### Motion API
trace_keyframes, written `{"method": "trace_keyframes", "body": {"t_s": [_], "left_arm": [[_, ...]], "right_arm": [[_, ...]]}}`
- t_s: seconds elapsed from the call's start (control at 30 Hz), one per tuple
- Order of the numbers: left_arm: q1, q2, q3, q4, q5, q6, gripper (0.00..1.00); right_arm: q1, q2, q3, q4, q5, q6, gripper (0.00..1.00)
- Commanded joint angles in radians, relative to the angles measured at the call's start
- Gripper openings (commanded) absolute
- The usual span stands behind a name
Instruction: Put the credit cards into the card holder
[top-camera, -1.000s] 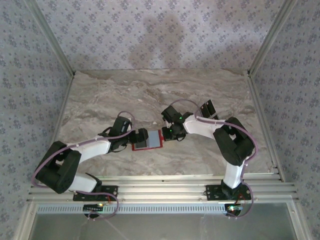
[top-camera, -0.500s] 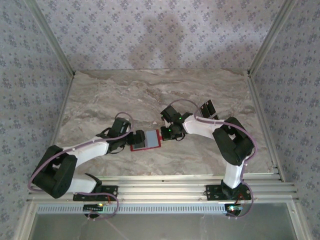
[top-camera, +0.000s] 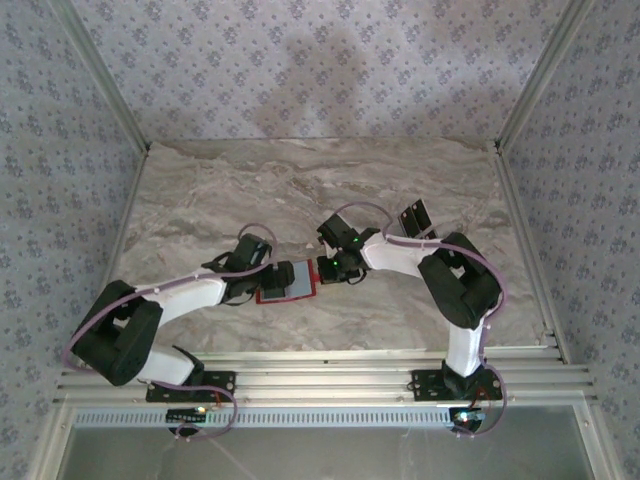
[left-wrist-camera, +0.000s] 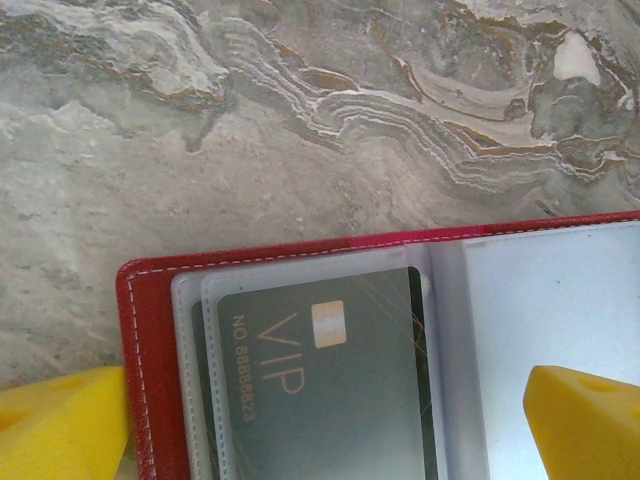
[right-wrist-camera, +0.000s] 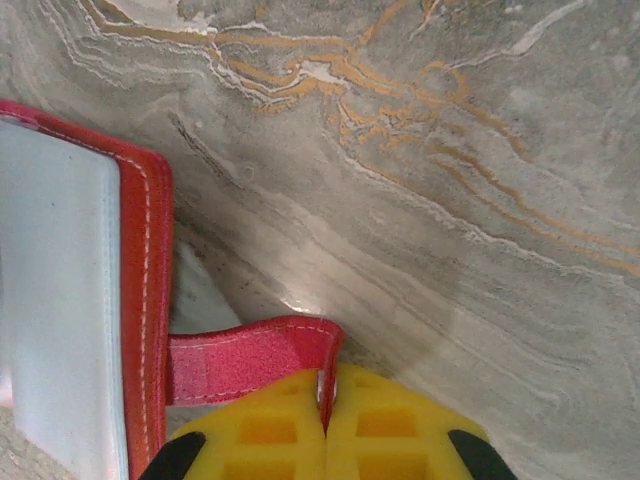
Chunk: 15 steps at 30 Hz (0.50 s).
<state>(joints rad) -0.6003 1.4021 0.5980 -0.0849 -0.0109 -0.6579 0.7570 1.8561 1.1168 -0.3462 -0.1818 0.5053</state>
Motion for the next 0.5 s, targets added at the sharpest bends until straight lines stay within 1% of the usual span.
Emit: {"method": "trace_keyframes", "body": {"t_s": [0.0, 0.17, 0.23, 0.33, 0.47], "left_arm": [[-0.029, -0.038, 0.040, 0.043, 0.061, -0.010, 0.99], [-0.055, -0.144, 0.033, 0.060, 0.037, -0.071, 0.99], [-0.070, -0.161, 0.032, 0.077, 0.034, -0.093, 0.99], [-0.091, -0.154, 0.032, 0.134, 0.045, -0.130, 0.99], [-0.125, -0.101, 0.054, 0.199, 0.054, -0.155, 0.99]], "right_arm": [[0.011, 0.028, 0.004, 0.003, -0.026, 0.016, 0.00], [0.005, 0.037, 0.008, 0.007, -0.036, 0.016, 0.00], [0.001, 0.037, 0.009, 0.009, -0.038, 0.016, 0.00], [-0.007, 0.035, 0.008, 0.012, -0.044, 0.015, 0.00], [-0.022, 0.024, 0.002, 0.018, -0.055, 0.019, 0.00]]}}
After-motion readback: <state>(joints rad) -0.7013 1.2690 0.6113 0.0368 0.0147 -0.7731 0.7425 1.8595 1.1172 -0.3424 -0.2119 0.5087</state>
